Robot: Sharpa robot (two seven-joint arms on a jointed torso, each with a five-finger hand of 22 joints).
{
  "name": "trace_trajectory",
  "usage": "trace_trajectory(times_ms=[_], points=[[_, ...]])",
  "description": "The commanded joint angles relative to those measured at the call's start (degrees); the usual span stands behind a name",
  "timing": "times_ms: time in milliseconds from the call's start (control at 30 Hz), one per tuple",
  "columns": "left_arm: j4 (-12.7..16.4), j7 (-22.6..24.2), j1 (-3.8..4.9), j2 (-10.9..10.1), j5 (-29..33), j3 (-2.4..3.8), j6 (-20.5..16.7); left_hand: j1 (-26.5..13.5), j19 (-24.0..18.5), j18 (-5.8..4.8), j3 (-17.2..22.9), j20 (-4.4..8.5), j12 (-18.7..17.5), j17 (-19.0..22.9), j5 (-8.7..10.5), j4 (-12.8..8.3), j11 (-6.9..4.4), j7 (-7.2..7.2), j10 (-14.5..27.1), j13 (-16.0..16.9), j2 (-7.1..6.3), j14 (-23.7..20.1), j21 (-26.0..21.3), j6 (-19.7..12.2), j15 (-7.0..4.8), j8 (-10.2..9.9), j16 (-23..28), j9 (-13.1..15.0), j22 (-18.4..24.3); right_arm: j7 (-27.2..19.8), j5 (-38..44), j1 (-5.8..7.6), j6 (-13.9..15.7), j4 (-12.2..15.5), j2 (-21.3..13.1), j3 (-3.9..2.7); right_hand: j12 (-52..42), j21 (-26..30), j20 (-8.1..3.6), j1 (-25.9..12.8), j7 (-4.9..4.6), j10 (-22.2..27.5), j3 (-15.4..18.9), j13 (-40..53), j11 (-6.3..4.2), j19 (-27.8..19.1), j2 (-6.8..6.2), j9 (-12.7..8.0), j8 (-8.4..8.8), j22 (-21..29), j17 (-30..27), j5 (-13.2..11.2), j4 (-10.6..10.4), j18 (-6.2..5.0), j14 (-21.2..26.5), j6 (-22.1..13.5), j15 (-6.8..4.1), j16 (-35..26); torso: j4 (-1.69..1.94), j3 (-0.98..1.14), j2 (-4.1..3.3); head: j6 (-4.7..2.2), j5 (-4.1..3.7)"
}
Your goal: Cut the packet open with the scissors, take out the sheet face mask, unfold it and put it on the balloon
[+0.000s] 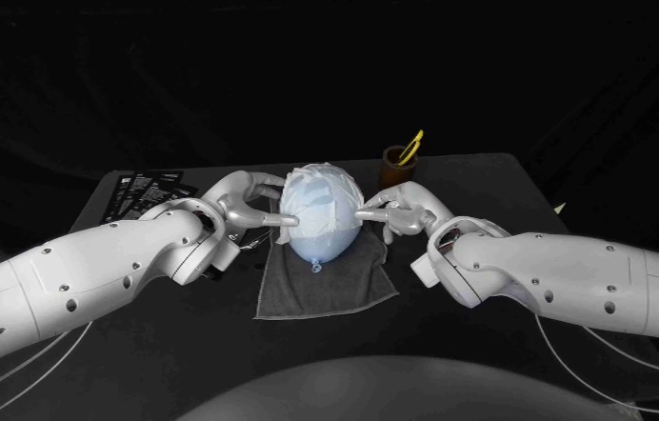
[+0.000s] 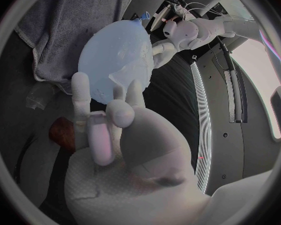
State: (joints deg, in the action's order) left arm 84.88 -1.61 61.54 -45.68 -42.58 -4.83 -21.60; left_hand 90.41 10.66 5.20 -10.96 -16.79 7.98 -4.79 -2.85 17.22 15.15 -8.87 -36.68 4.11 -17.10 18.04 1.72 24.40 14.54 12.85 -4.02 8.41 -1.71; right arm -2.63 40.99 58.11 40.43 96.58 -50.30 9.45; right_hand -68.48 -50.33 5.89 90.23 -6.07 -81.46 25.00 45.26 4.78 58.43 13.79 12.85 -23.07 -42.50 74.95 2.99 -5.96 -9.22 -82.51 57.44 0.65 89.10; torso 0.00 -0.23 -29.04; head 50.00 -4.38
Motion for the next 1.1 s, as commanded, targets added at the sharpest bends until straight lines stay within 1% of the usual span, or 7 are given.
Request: trace_trajectory(times_ms=[33, 167, 233, 367, 567, 767, 1100], points=[[0.2, 0.1, 0.05, 0.0, 0.3, 0.06, 0.1, -0.6, 0.0, 0.66, -0.4, -0.04, 0.3, 0.0, -0.20, 0.1, 0.04, -8.06, -0.3, -0.1, -0.26, -0.1, 0.1, 0.2, -0.02, 0.3, -0.1, 0.1, 0.0, -0.9, 0.4, -0.08, 1.0, 0.2, 0.1, -0.03, -21.5, -1.3, -0.83, 2.5, 0.70, -8.5, -0.2, 44.7, -3.47, 0.9, 1.00, 0.5, -0.67, -1.3, 11.1, -0.2, 1.6, -0.96, -6.2, 1.4, -2.35, 0.4, -0.02, 0.02, 0.01, 0.00, -0.06], [0.2, 0.1, 0.05, 0.1, 0.3, 0.06, 0.2, -0.6, 0.0, 0.66, -0.4, -0.04, 0.3, 0.0, -0.20, 0.1, 0.04, -8.06, -0.3, -0.1, -0.26, -0.1, 0.1, 0.2, -0.02, 0.3, -0.1, 0.1, 0.0, -0.6, 0.4, -0.12, 2.3, 0.1, 0.4, -0.04, -21.5, -3.8, -1.92, 5.2, 2.28, -8.5, -1.1, 44.7, -4.87, 2.5, 2.21, 1.5, -1.93, -4.1, 13.4, -0.1, 4.9, -0.49, -7.0, 3.1, -3.63, 0.7, 0.00, -0.01, 0.00, 0.00, -0.16], [0.2, 0.1, 0.05, 0.1, 0.3, 0.06, 0.3, -0.6, 0.0, 0.66, -0.4, -0.03, 0.3, 0.0, -0.20, 0.1, 0.04, -8.06, -0.3, -0.1, -0.26, -0.1, 0.1, 0.3, -0.02, 0.3, -0.1, 0.1, 0.0, -0.3, 0.4, -0.13, 2.9, 0.0, 0.6, -0.04, -21.5, -4.8, -2.29, 5.6, 2.46, -8.5, -1.3, 44.7, -5.14, 3.2, 2.54, 1.9, -2.39, -5.2, 14.0, -0.1, 5.8, -0.28, -7.2, 3.3, -3.93, 0.8, 0.00, 0.01, 0.01, 0.00, -0.27], [0.2, 0.1, 0.05, 0.1, 0.3, 0.06, 0.3, -0.6, 0.0, 0.66, -0.4, -0.03, 0.3, 0.0, -0.20, 0.1, 0.04, -8.06, -0.3, -0.1, -0.26, -0.1, 0.1, 0.3, -0.02, 0.3, -0.1, 0.1, 0.0, 0.2, 0.5, -0.14, 3.8, -0.2, 0.8, -0.04, -21.5, -5.7, -2.61, 5.8, 2.52, -8.5, -1.6, 44.7, -5.27, 3.8, 2.82, 2.6, -3.10, -6.2, 14.6, -0.1, 6.7, -0.08, -7.4, 3.7, -4.14, 0.8, 0.04, -0.01, -0.02, 0.00, -0.33], [0.2, 0.1, 0.05, 0.1, 0.3, 0.06, 0.2, -0.7, -0.1, 0.66, -0.5, -0.03, 0.3, 0.0, -0.20, 0.1, 0.03, -8.06, -0.3, -0.1, -0.27, -0.2, 0.0, 0.3, -0.02, 0.3, -0.1, 0.1, 0.0, 1.1, 1.1, -0.15, 4.7, -0.3, 0.8, -0.05, -21.5, -6.1, -2.77, 5.7, 2.53, -8.5, -2.2, 44.7, -5.31, 4.1, 3.04, 3.0, -3.55, -6.7, 14.8, -0.1, 7.3, 0.03, -7.4, 3.9, -4.21, 0.9, 0.01, -0.03, 0.02, 0.00, -0.37], [0.2, 0.0, 0.05, 0.0, 0.3, 0.06, 0.2, -0.8, -0.2, 0.66, -0.5, -0.03, 0.3, 0.0, -0.20, 0.1, 0.03, -8.06, -0.3, -0.1, -0.27, -0.2, 0.0, 0.3, -0.02, 0.3, -0.1, 0.1, 0.0, 2.6, 2.7, -0.15, 5.5, -0.3, 0.5, -0.05, -21.5, -6.9, -2.94, 5.5, 2.61, -8.5, -3.7, 44.7, -5.39, 4.5, 3.14, 3.7, -4.17, -7.6, 15.0, -0.1, 7.9, 0.17, -7.5, 4.0, -4.31, 0.9, 0.00, 0.04, 0.00, 0.00, -0.39], [0.1, 0.0, 0.06, 0.0, 0.3, 0.06, 0.1, -0.8, -0.2, 0.66, -0.5, -0.03, 0.3, 0.0, -0.20, 0.1, 0.03, -8.06, -0.3, -0.1, -0.27, -0.2, 0.0, 0.3, -0.02, 0.3, -0.1, 0.1, 0.0, 5.6, 6.5, -0.16, 4.1, 0.3, -0.9, -0.05, -21.5, -8.3, -3.21, 5.0, 2.70, -8.5, -6.9, 44.7, -5.53, 5.4, 3.04, 5.5, -5.25, -9.3, 15.0, -0.1, 9.7, 0.45, -7.5, 3.7, -4.50, 0.9, -0.06, 0.06, -0.05, 0.00, -0.44]])
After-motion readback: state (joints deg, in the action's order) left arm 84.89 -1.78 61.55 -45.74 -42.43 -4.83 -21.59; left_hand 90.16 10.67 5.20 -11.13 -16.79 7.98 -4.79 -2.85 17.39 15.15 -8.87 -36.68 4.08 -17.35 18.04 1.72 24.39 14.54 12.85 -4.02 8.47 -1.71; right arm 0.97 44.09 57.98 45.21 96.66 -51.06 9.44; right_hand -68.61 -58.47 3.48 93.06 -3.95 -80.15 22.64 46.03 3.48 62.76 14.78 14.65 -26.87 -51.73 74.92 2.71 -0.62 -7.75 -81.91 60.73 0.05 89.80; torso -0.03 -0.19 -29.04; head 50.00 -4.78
